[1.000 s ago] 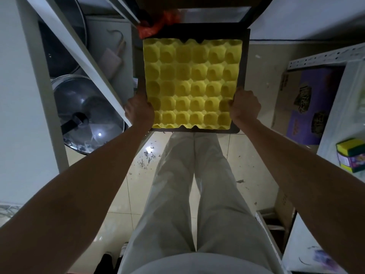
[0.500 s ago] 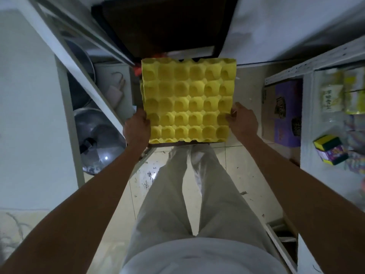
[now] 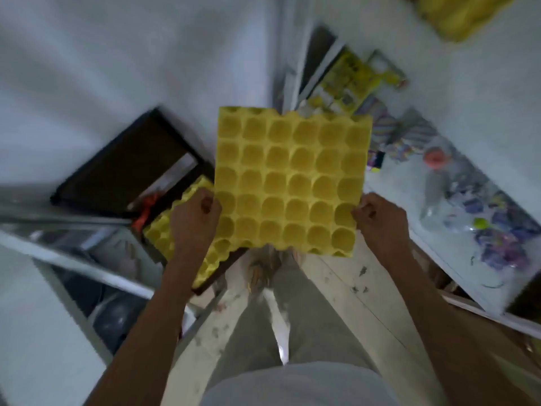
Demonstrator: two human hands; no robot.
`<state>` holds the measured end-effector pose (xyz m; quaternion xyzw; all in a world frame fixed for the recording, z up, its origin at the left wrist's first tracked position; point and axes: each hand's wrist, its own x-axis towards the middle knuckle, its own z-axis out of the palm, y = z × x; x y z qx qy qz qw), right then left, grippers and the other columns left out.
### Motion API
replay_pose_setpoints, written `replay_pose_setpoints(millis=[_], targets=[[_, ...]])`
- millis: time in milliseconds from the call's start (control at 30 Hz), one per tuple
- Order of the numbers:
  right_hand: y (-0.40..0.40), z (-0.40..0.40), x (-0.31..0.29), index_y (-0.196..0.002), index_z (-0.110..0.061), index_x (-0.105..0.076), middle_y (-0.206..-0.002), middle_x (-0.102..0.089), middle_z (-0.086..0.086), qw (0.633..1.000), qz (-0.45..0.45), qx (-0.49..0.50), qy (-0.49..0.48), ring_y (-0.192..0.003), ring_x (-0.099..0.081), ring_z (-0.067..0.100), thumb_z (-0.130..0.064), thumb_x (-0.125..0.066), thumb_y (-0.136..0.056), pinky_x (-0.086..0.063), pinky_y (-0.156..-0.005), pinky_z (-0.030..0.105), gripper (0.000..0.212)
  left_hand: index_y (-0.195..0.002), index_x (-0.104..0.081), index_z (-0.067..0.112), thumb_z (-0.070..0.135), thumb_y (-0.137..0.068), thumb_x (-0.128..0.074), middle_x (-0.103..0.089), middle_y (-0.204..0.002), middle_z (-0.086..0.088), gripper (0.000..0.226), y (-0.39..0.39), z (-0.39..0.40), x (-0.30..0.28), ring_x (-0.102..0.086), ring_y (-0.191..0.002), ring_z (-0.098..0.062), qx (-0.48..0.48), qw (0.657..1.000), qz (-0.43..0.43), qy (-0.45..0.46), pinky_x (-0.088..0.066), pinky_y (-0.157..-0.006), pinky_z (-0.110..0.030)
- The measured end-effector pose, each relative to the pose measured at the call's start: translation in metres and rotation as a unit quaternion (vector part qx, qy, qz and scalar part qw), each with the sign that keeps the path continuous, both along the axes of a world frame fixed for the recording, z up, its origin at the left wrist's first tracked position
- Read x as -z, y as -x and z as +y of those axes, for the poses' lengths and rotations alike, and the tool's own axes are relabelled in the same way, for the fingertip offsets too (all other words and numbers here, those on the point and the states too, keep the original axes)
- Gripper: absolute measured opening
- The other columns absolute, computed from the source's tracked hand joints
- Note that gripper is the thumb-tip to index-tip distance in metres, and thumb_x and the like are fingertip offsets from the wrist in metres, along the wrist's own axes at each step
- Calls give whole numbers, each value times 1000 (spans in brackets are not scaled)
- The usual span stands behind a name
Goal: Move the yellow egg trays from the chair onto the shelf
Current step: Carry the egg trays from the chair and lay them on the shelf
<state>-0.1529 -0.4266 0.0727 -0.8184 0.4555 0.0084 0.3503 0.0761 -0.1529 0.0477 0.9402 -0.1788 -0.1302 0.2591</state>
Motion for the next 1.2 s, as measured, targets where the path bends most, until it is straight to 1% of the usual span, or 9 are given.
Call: replay_pose_setpoints(millis=[100, 300, 433, 567, 700, 867, 1100, 1167, 1200], targets=[[64, -6, -50, -77, -16, -57, -66, -67, 6, 997, -29, 65, 7, -67, -66, 23, -27, -70, -92, -52, -64, 41, 23, -97, -72, 17, 47, -94, -54, -75, -80, -6, 34, 18, -38, -47, -72, -75, -31, 62, 997, -28, 43, -57, -71, -44], [155, -40, -97, -79, -29, -62, -61, -68, -7, 981, -77, 177, 33, -53, -66, 8, -33, -71, -93, -56, -57, 35, 17, -95, -68, 28, 43, -94, -60, -66, -68, 11, 17, 60, -135, -109, -61, -60, -7, 147, 983, -71, 84, -47, -53, -23], [192, -80, -107, -79, -21, -61, -58, -67, 0, 972, -64, 222, 40, -56, -69, 18, -27, -71, -95, -58, -63, 44, 20, -100, -71, 23, 30, -100, -67, -74, -79, 6, 9, 83, -210, -122, -71, -75, -16, 209, 973, -24, 91, -60, -68, -42], [216, -124, -121, -84, -17, -66, -61, -69, 4, 957, -76, 277, 41, -60, -69, 26, -27, -69, -96, -59, -64, 49, 16, -107, -72, 25, 38, -100, -64, -76, -84, 7, 16, 98, -283, -136, -73, -78, -16, 255, 962, -27, 100, -61, -71, -37], [214, -170, -119, -85, -20, -67, -67, -71, 1, 945, -82, 313, 39, -64, -69, 25, -24, -68, -96, -60, -66, 45, 12, -119, -72, 28, 39, -99, -64, -72, -87, 14, 24, 95, -345, -137, -67, -78, -6, 291, 951, -12, 103, -48, -65, -18], [190, -235, -99, -107, -11, -78, -93, -77, 9, 921, -59, 385, 6, -88, -71, 32, -25, -65, -95, -59, -84, 42, 22, -120, -69, 32, 48, -89, -59, -69, -93, 17, 36, 81, -412, -132, -66, -83, -8, 330, 939, -5, 100, -49, -70, -26], [157, -281, -99, -120, -11, -73, -91, -77, 10, 863, -116, 491, -38, -82, -75, 34, -21, -57, -97, -62, -83, 52, 30, -127, -66, 28, 40, -99, -57, -73, -114, 9, 32, 41, -488, -131, -71, -99, -16, 422, 901, -87, 47, -58, -78, -35], [142, -283, -96, -129, -12, -64, -103, -76, 12, 862, -78, 500, 7, -93, -73, 36, -26, -57, -98, -61, -83, 53, 35, -126, -65, 26, 36, -98, -59, -70, -117, 5, 31, 22, -496, -129, -71, -98, -19, 451, 880, -137, 61, -60, -74, -39], [132, -275, -95, -135, -14, -57, -115, -71, 13, 875, -6, 477, 76, -103, -70, 37, -31, -59, -97, -60, -82, 53, 42, -125, -65, 24, 35, -97, -60, -68, -119, 2, 31, 10, -501, -127, -70, -99, -22, 459, 873, -149, 72, -59, -71, -39]])
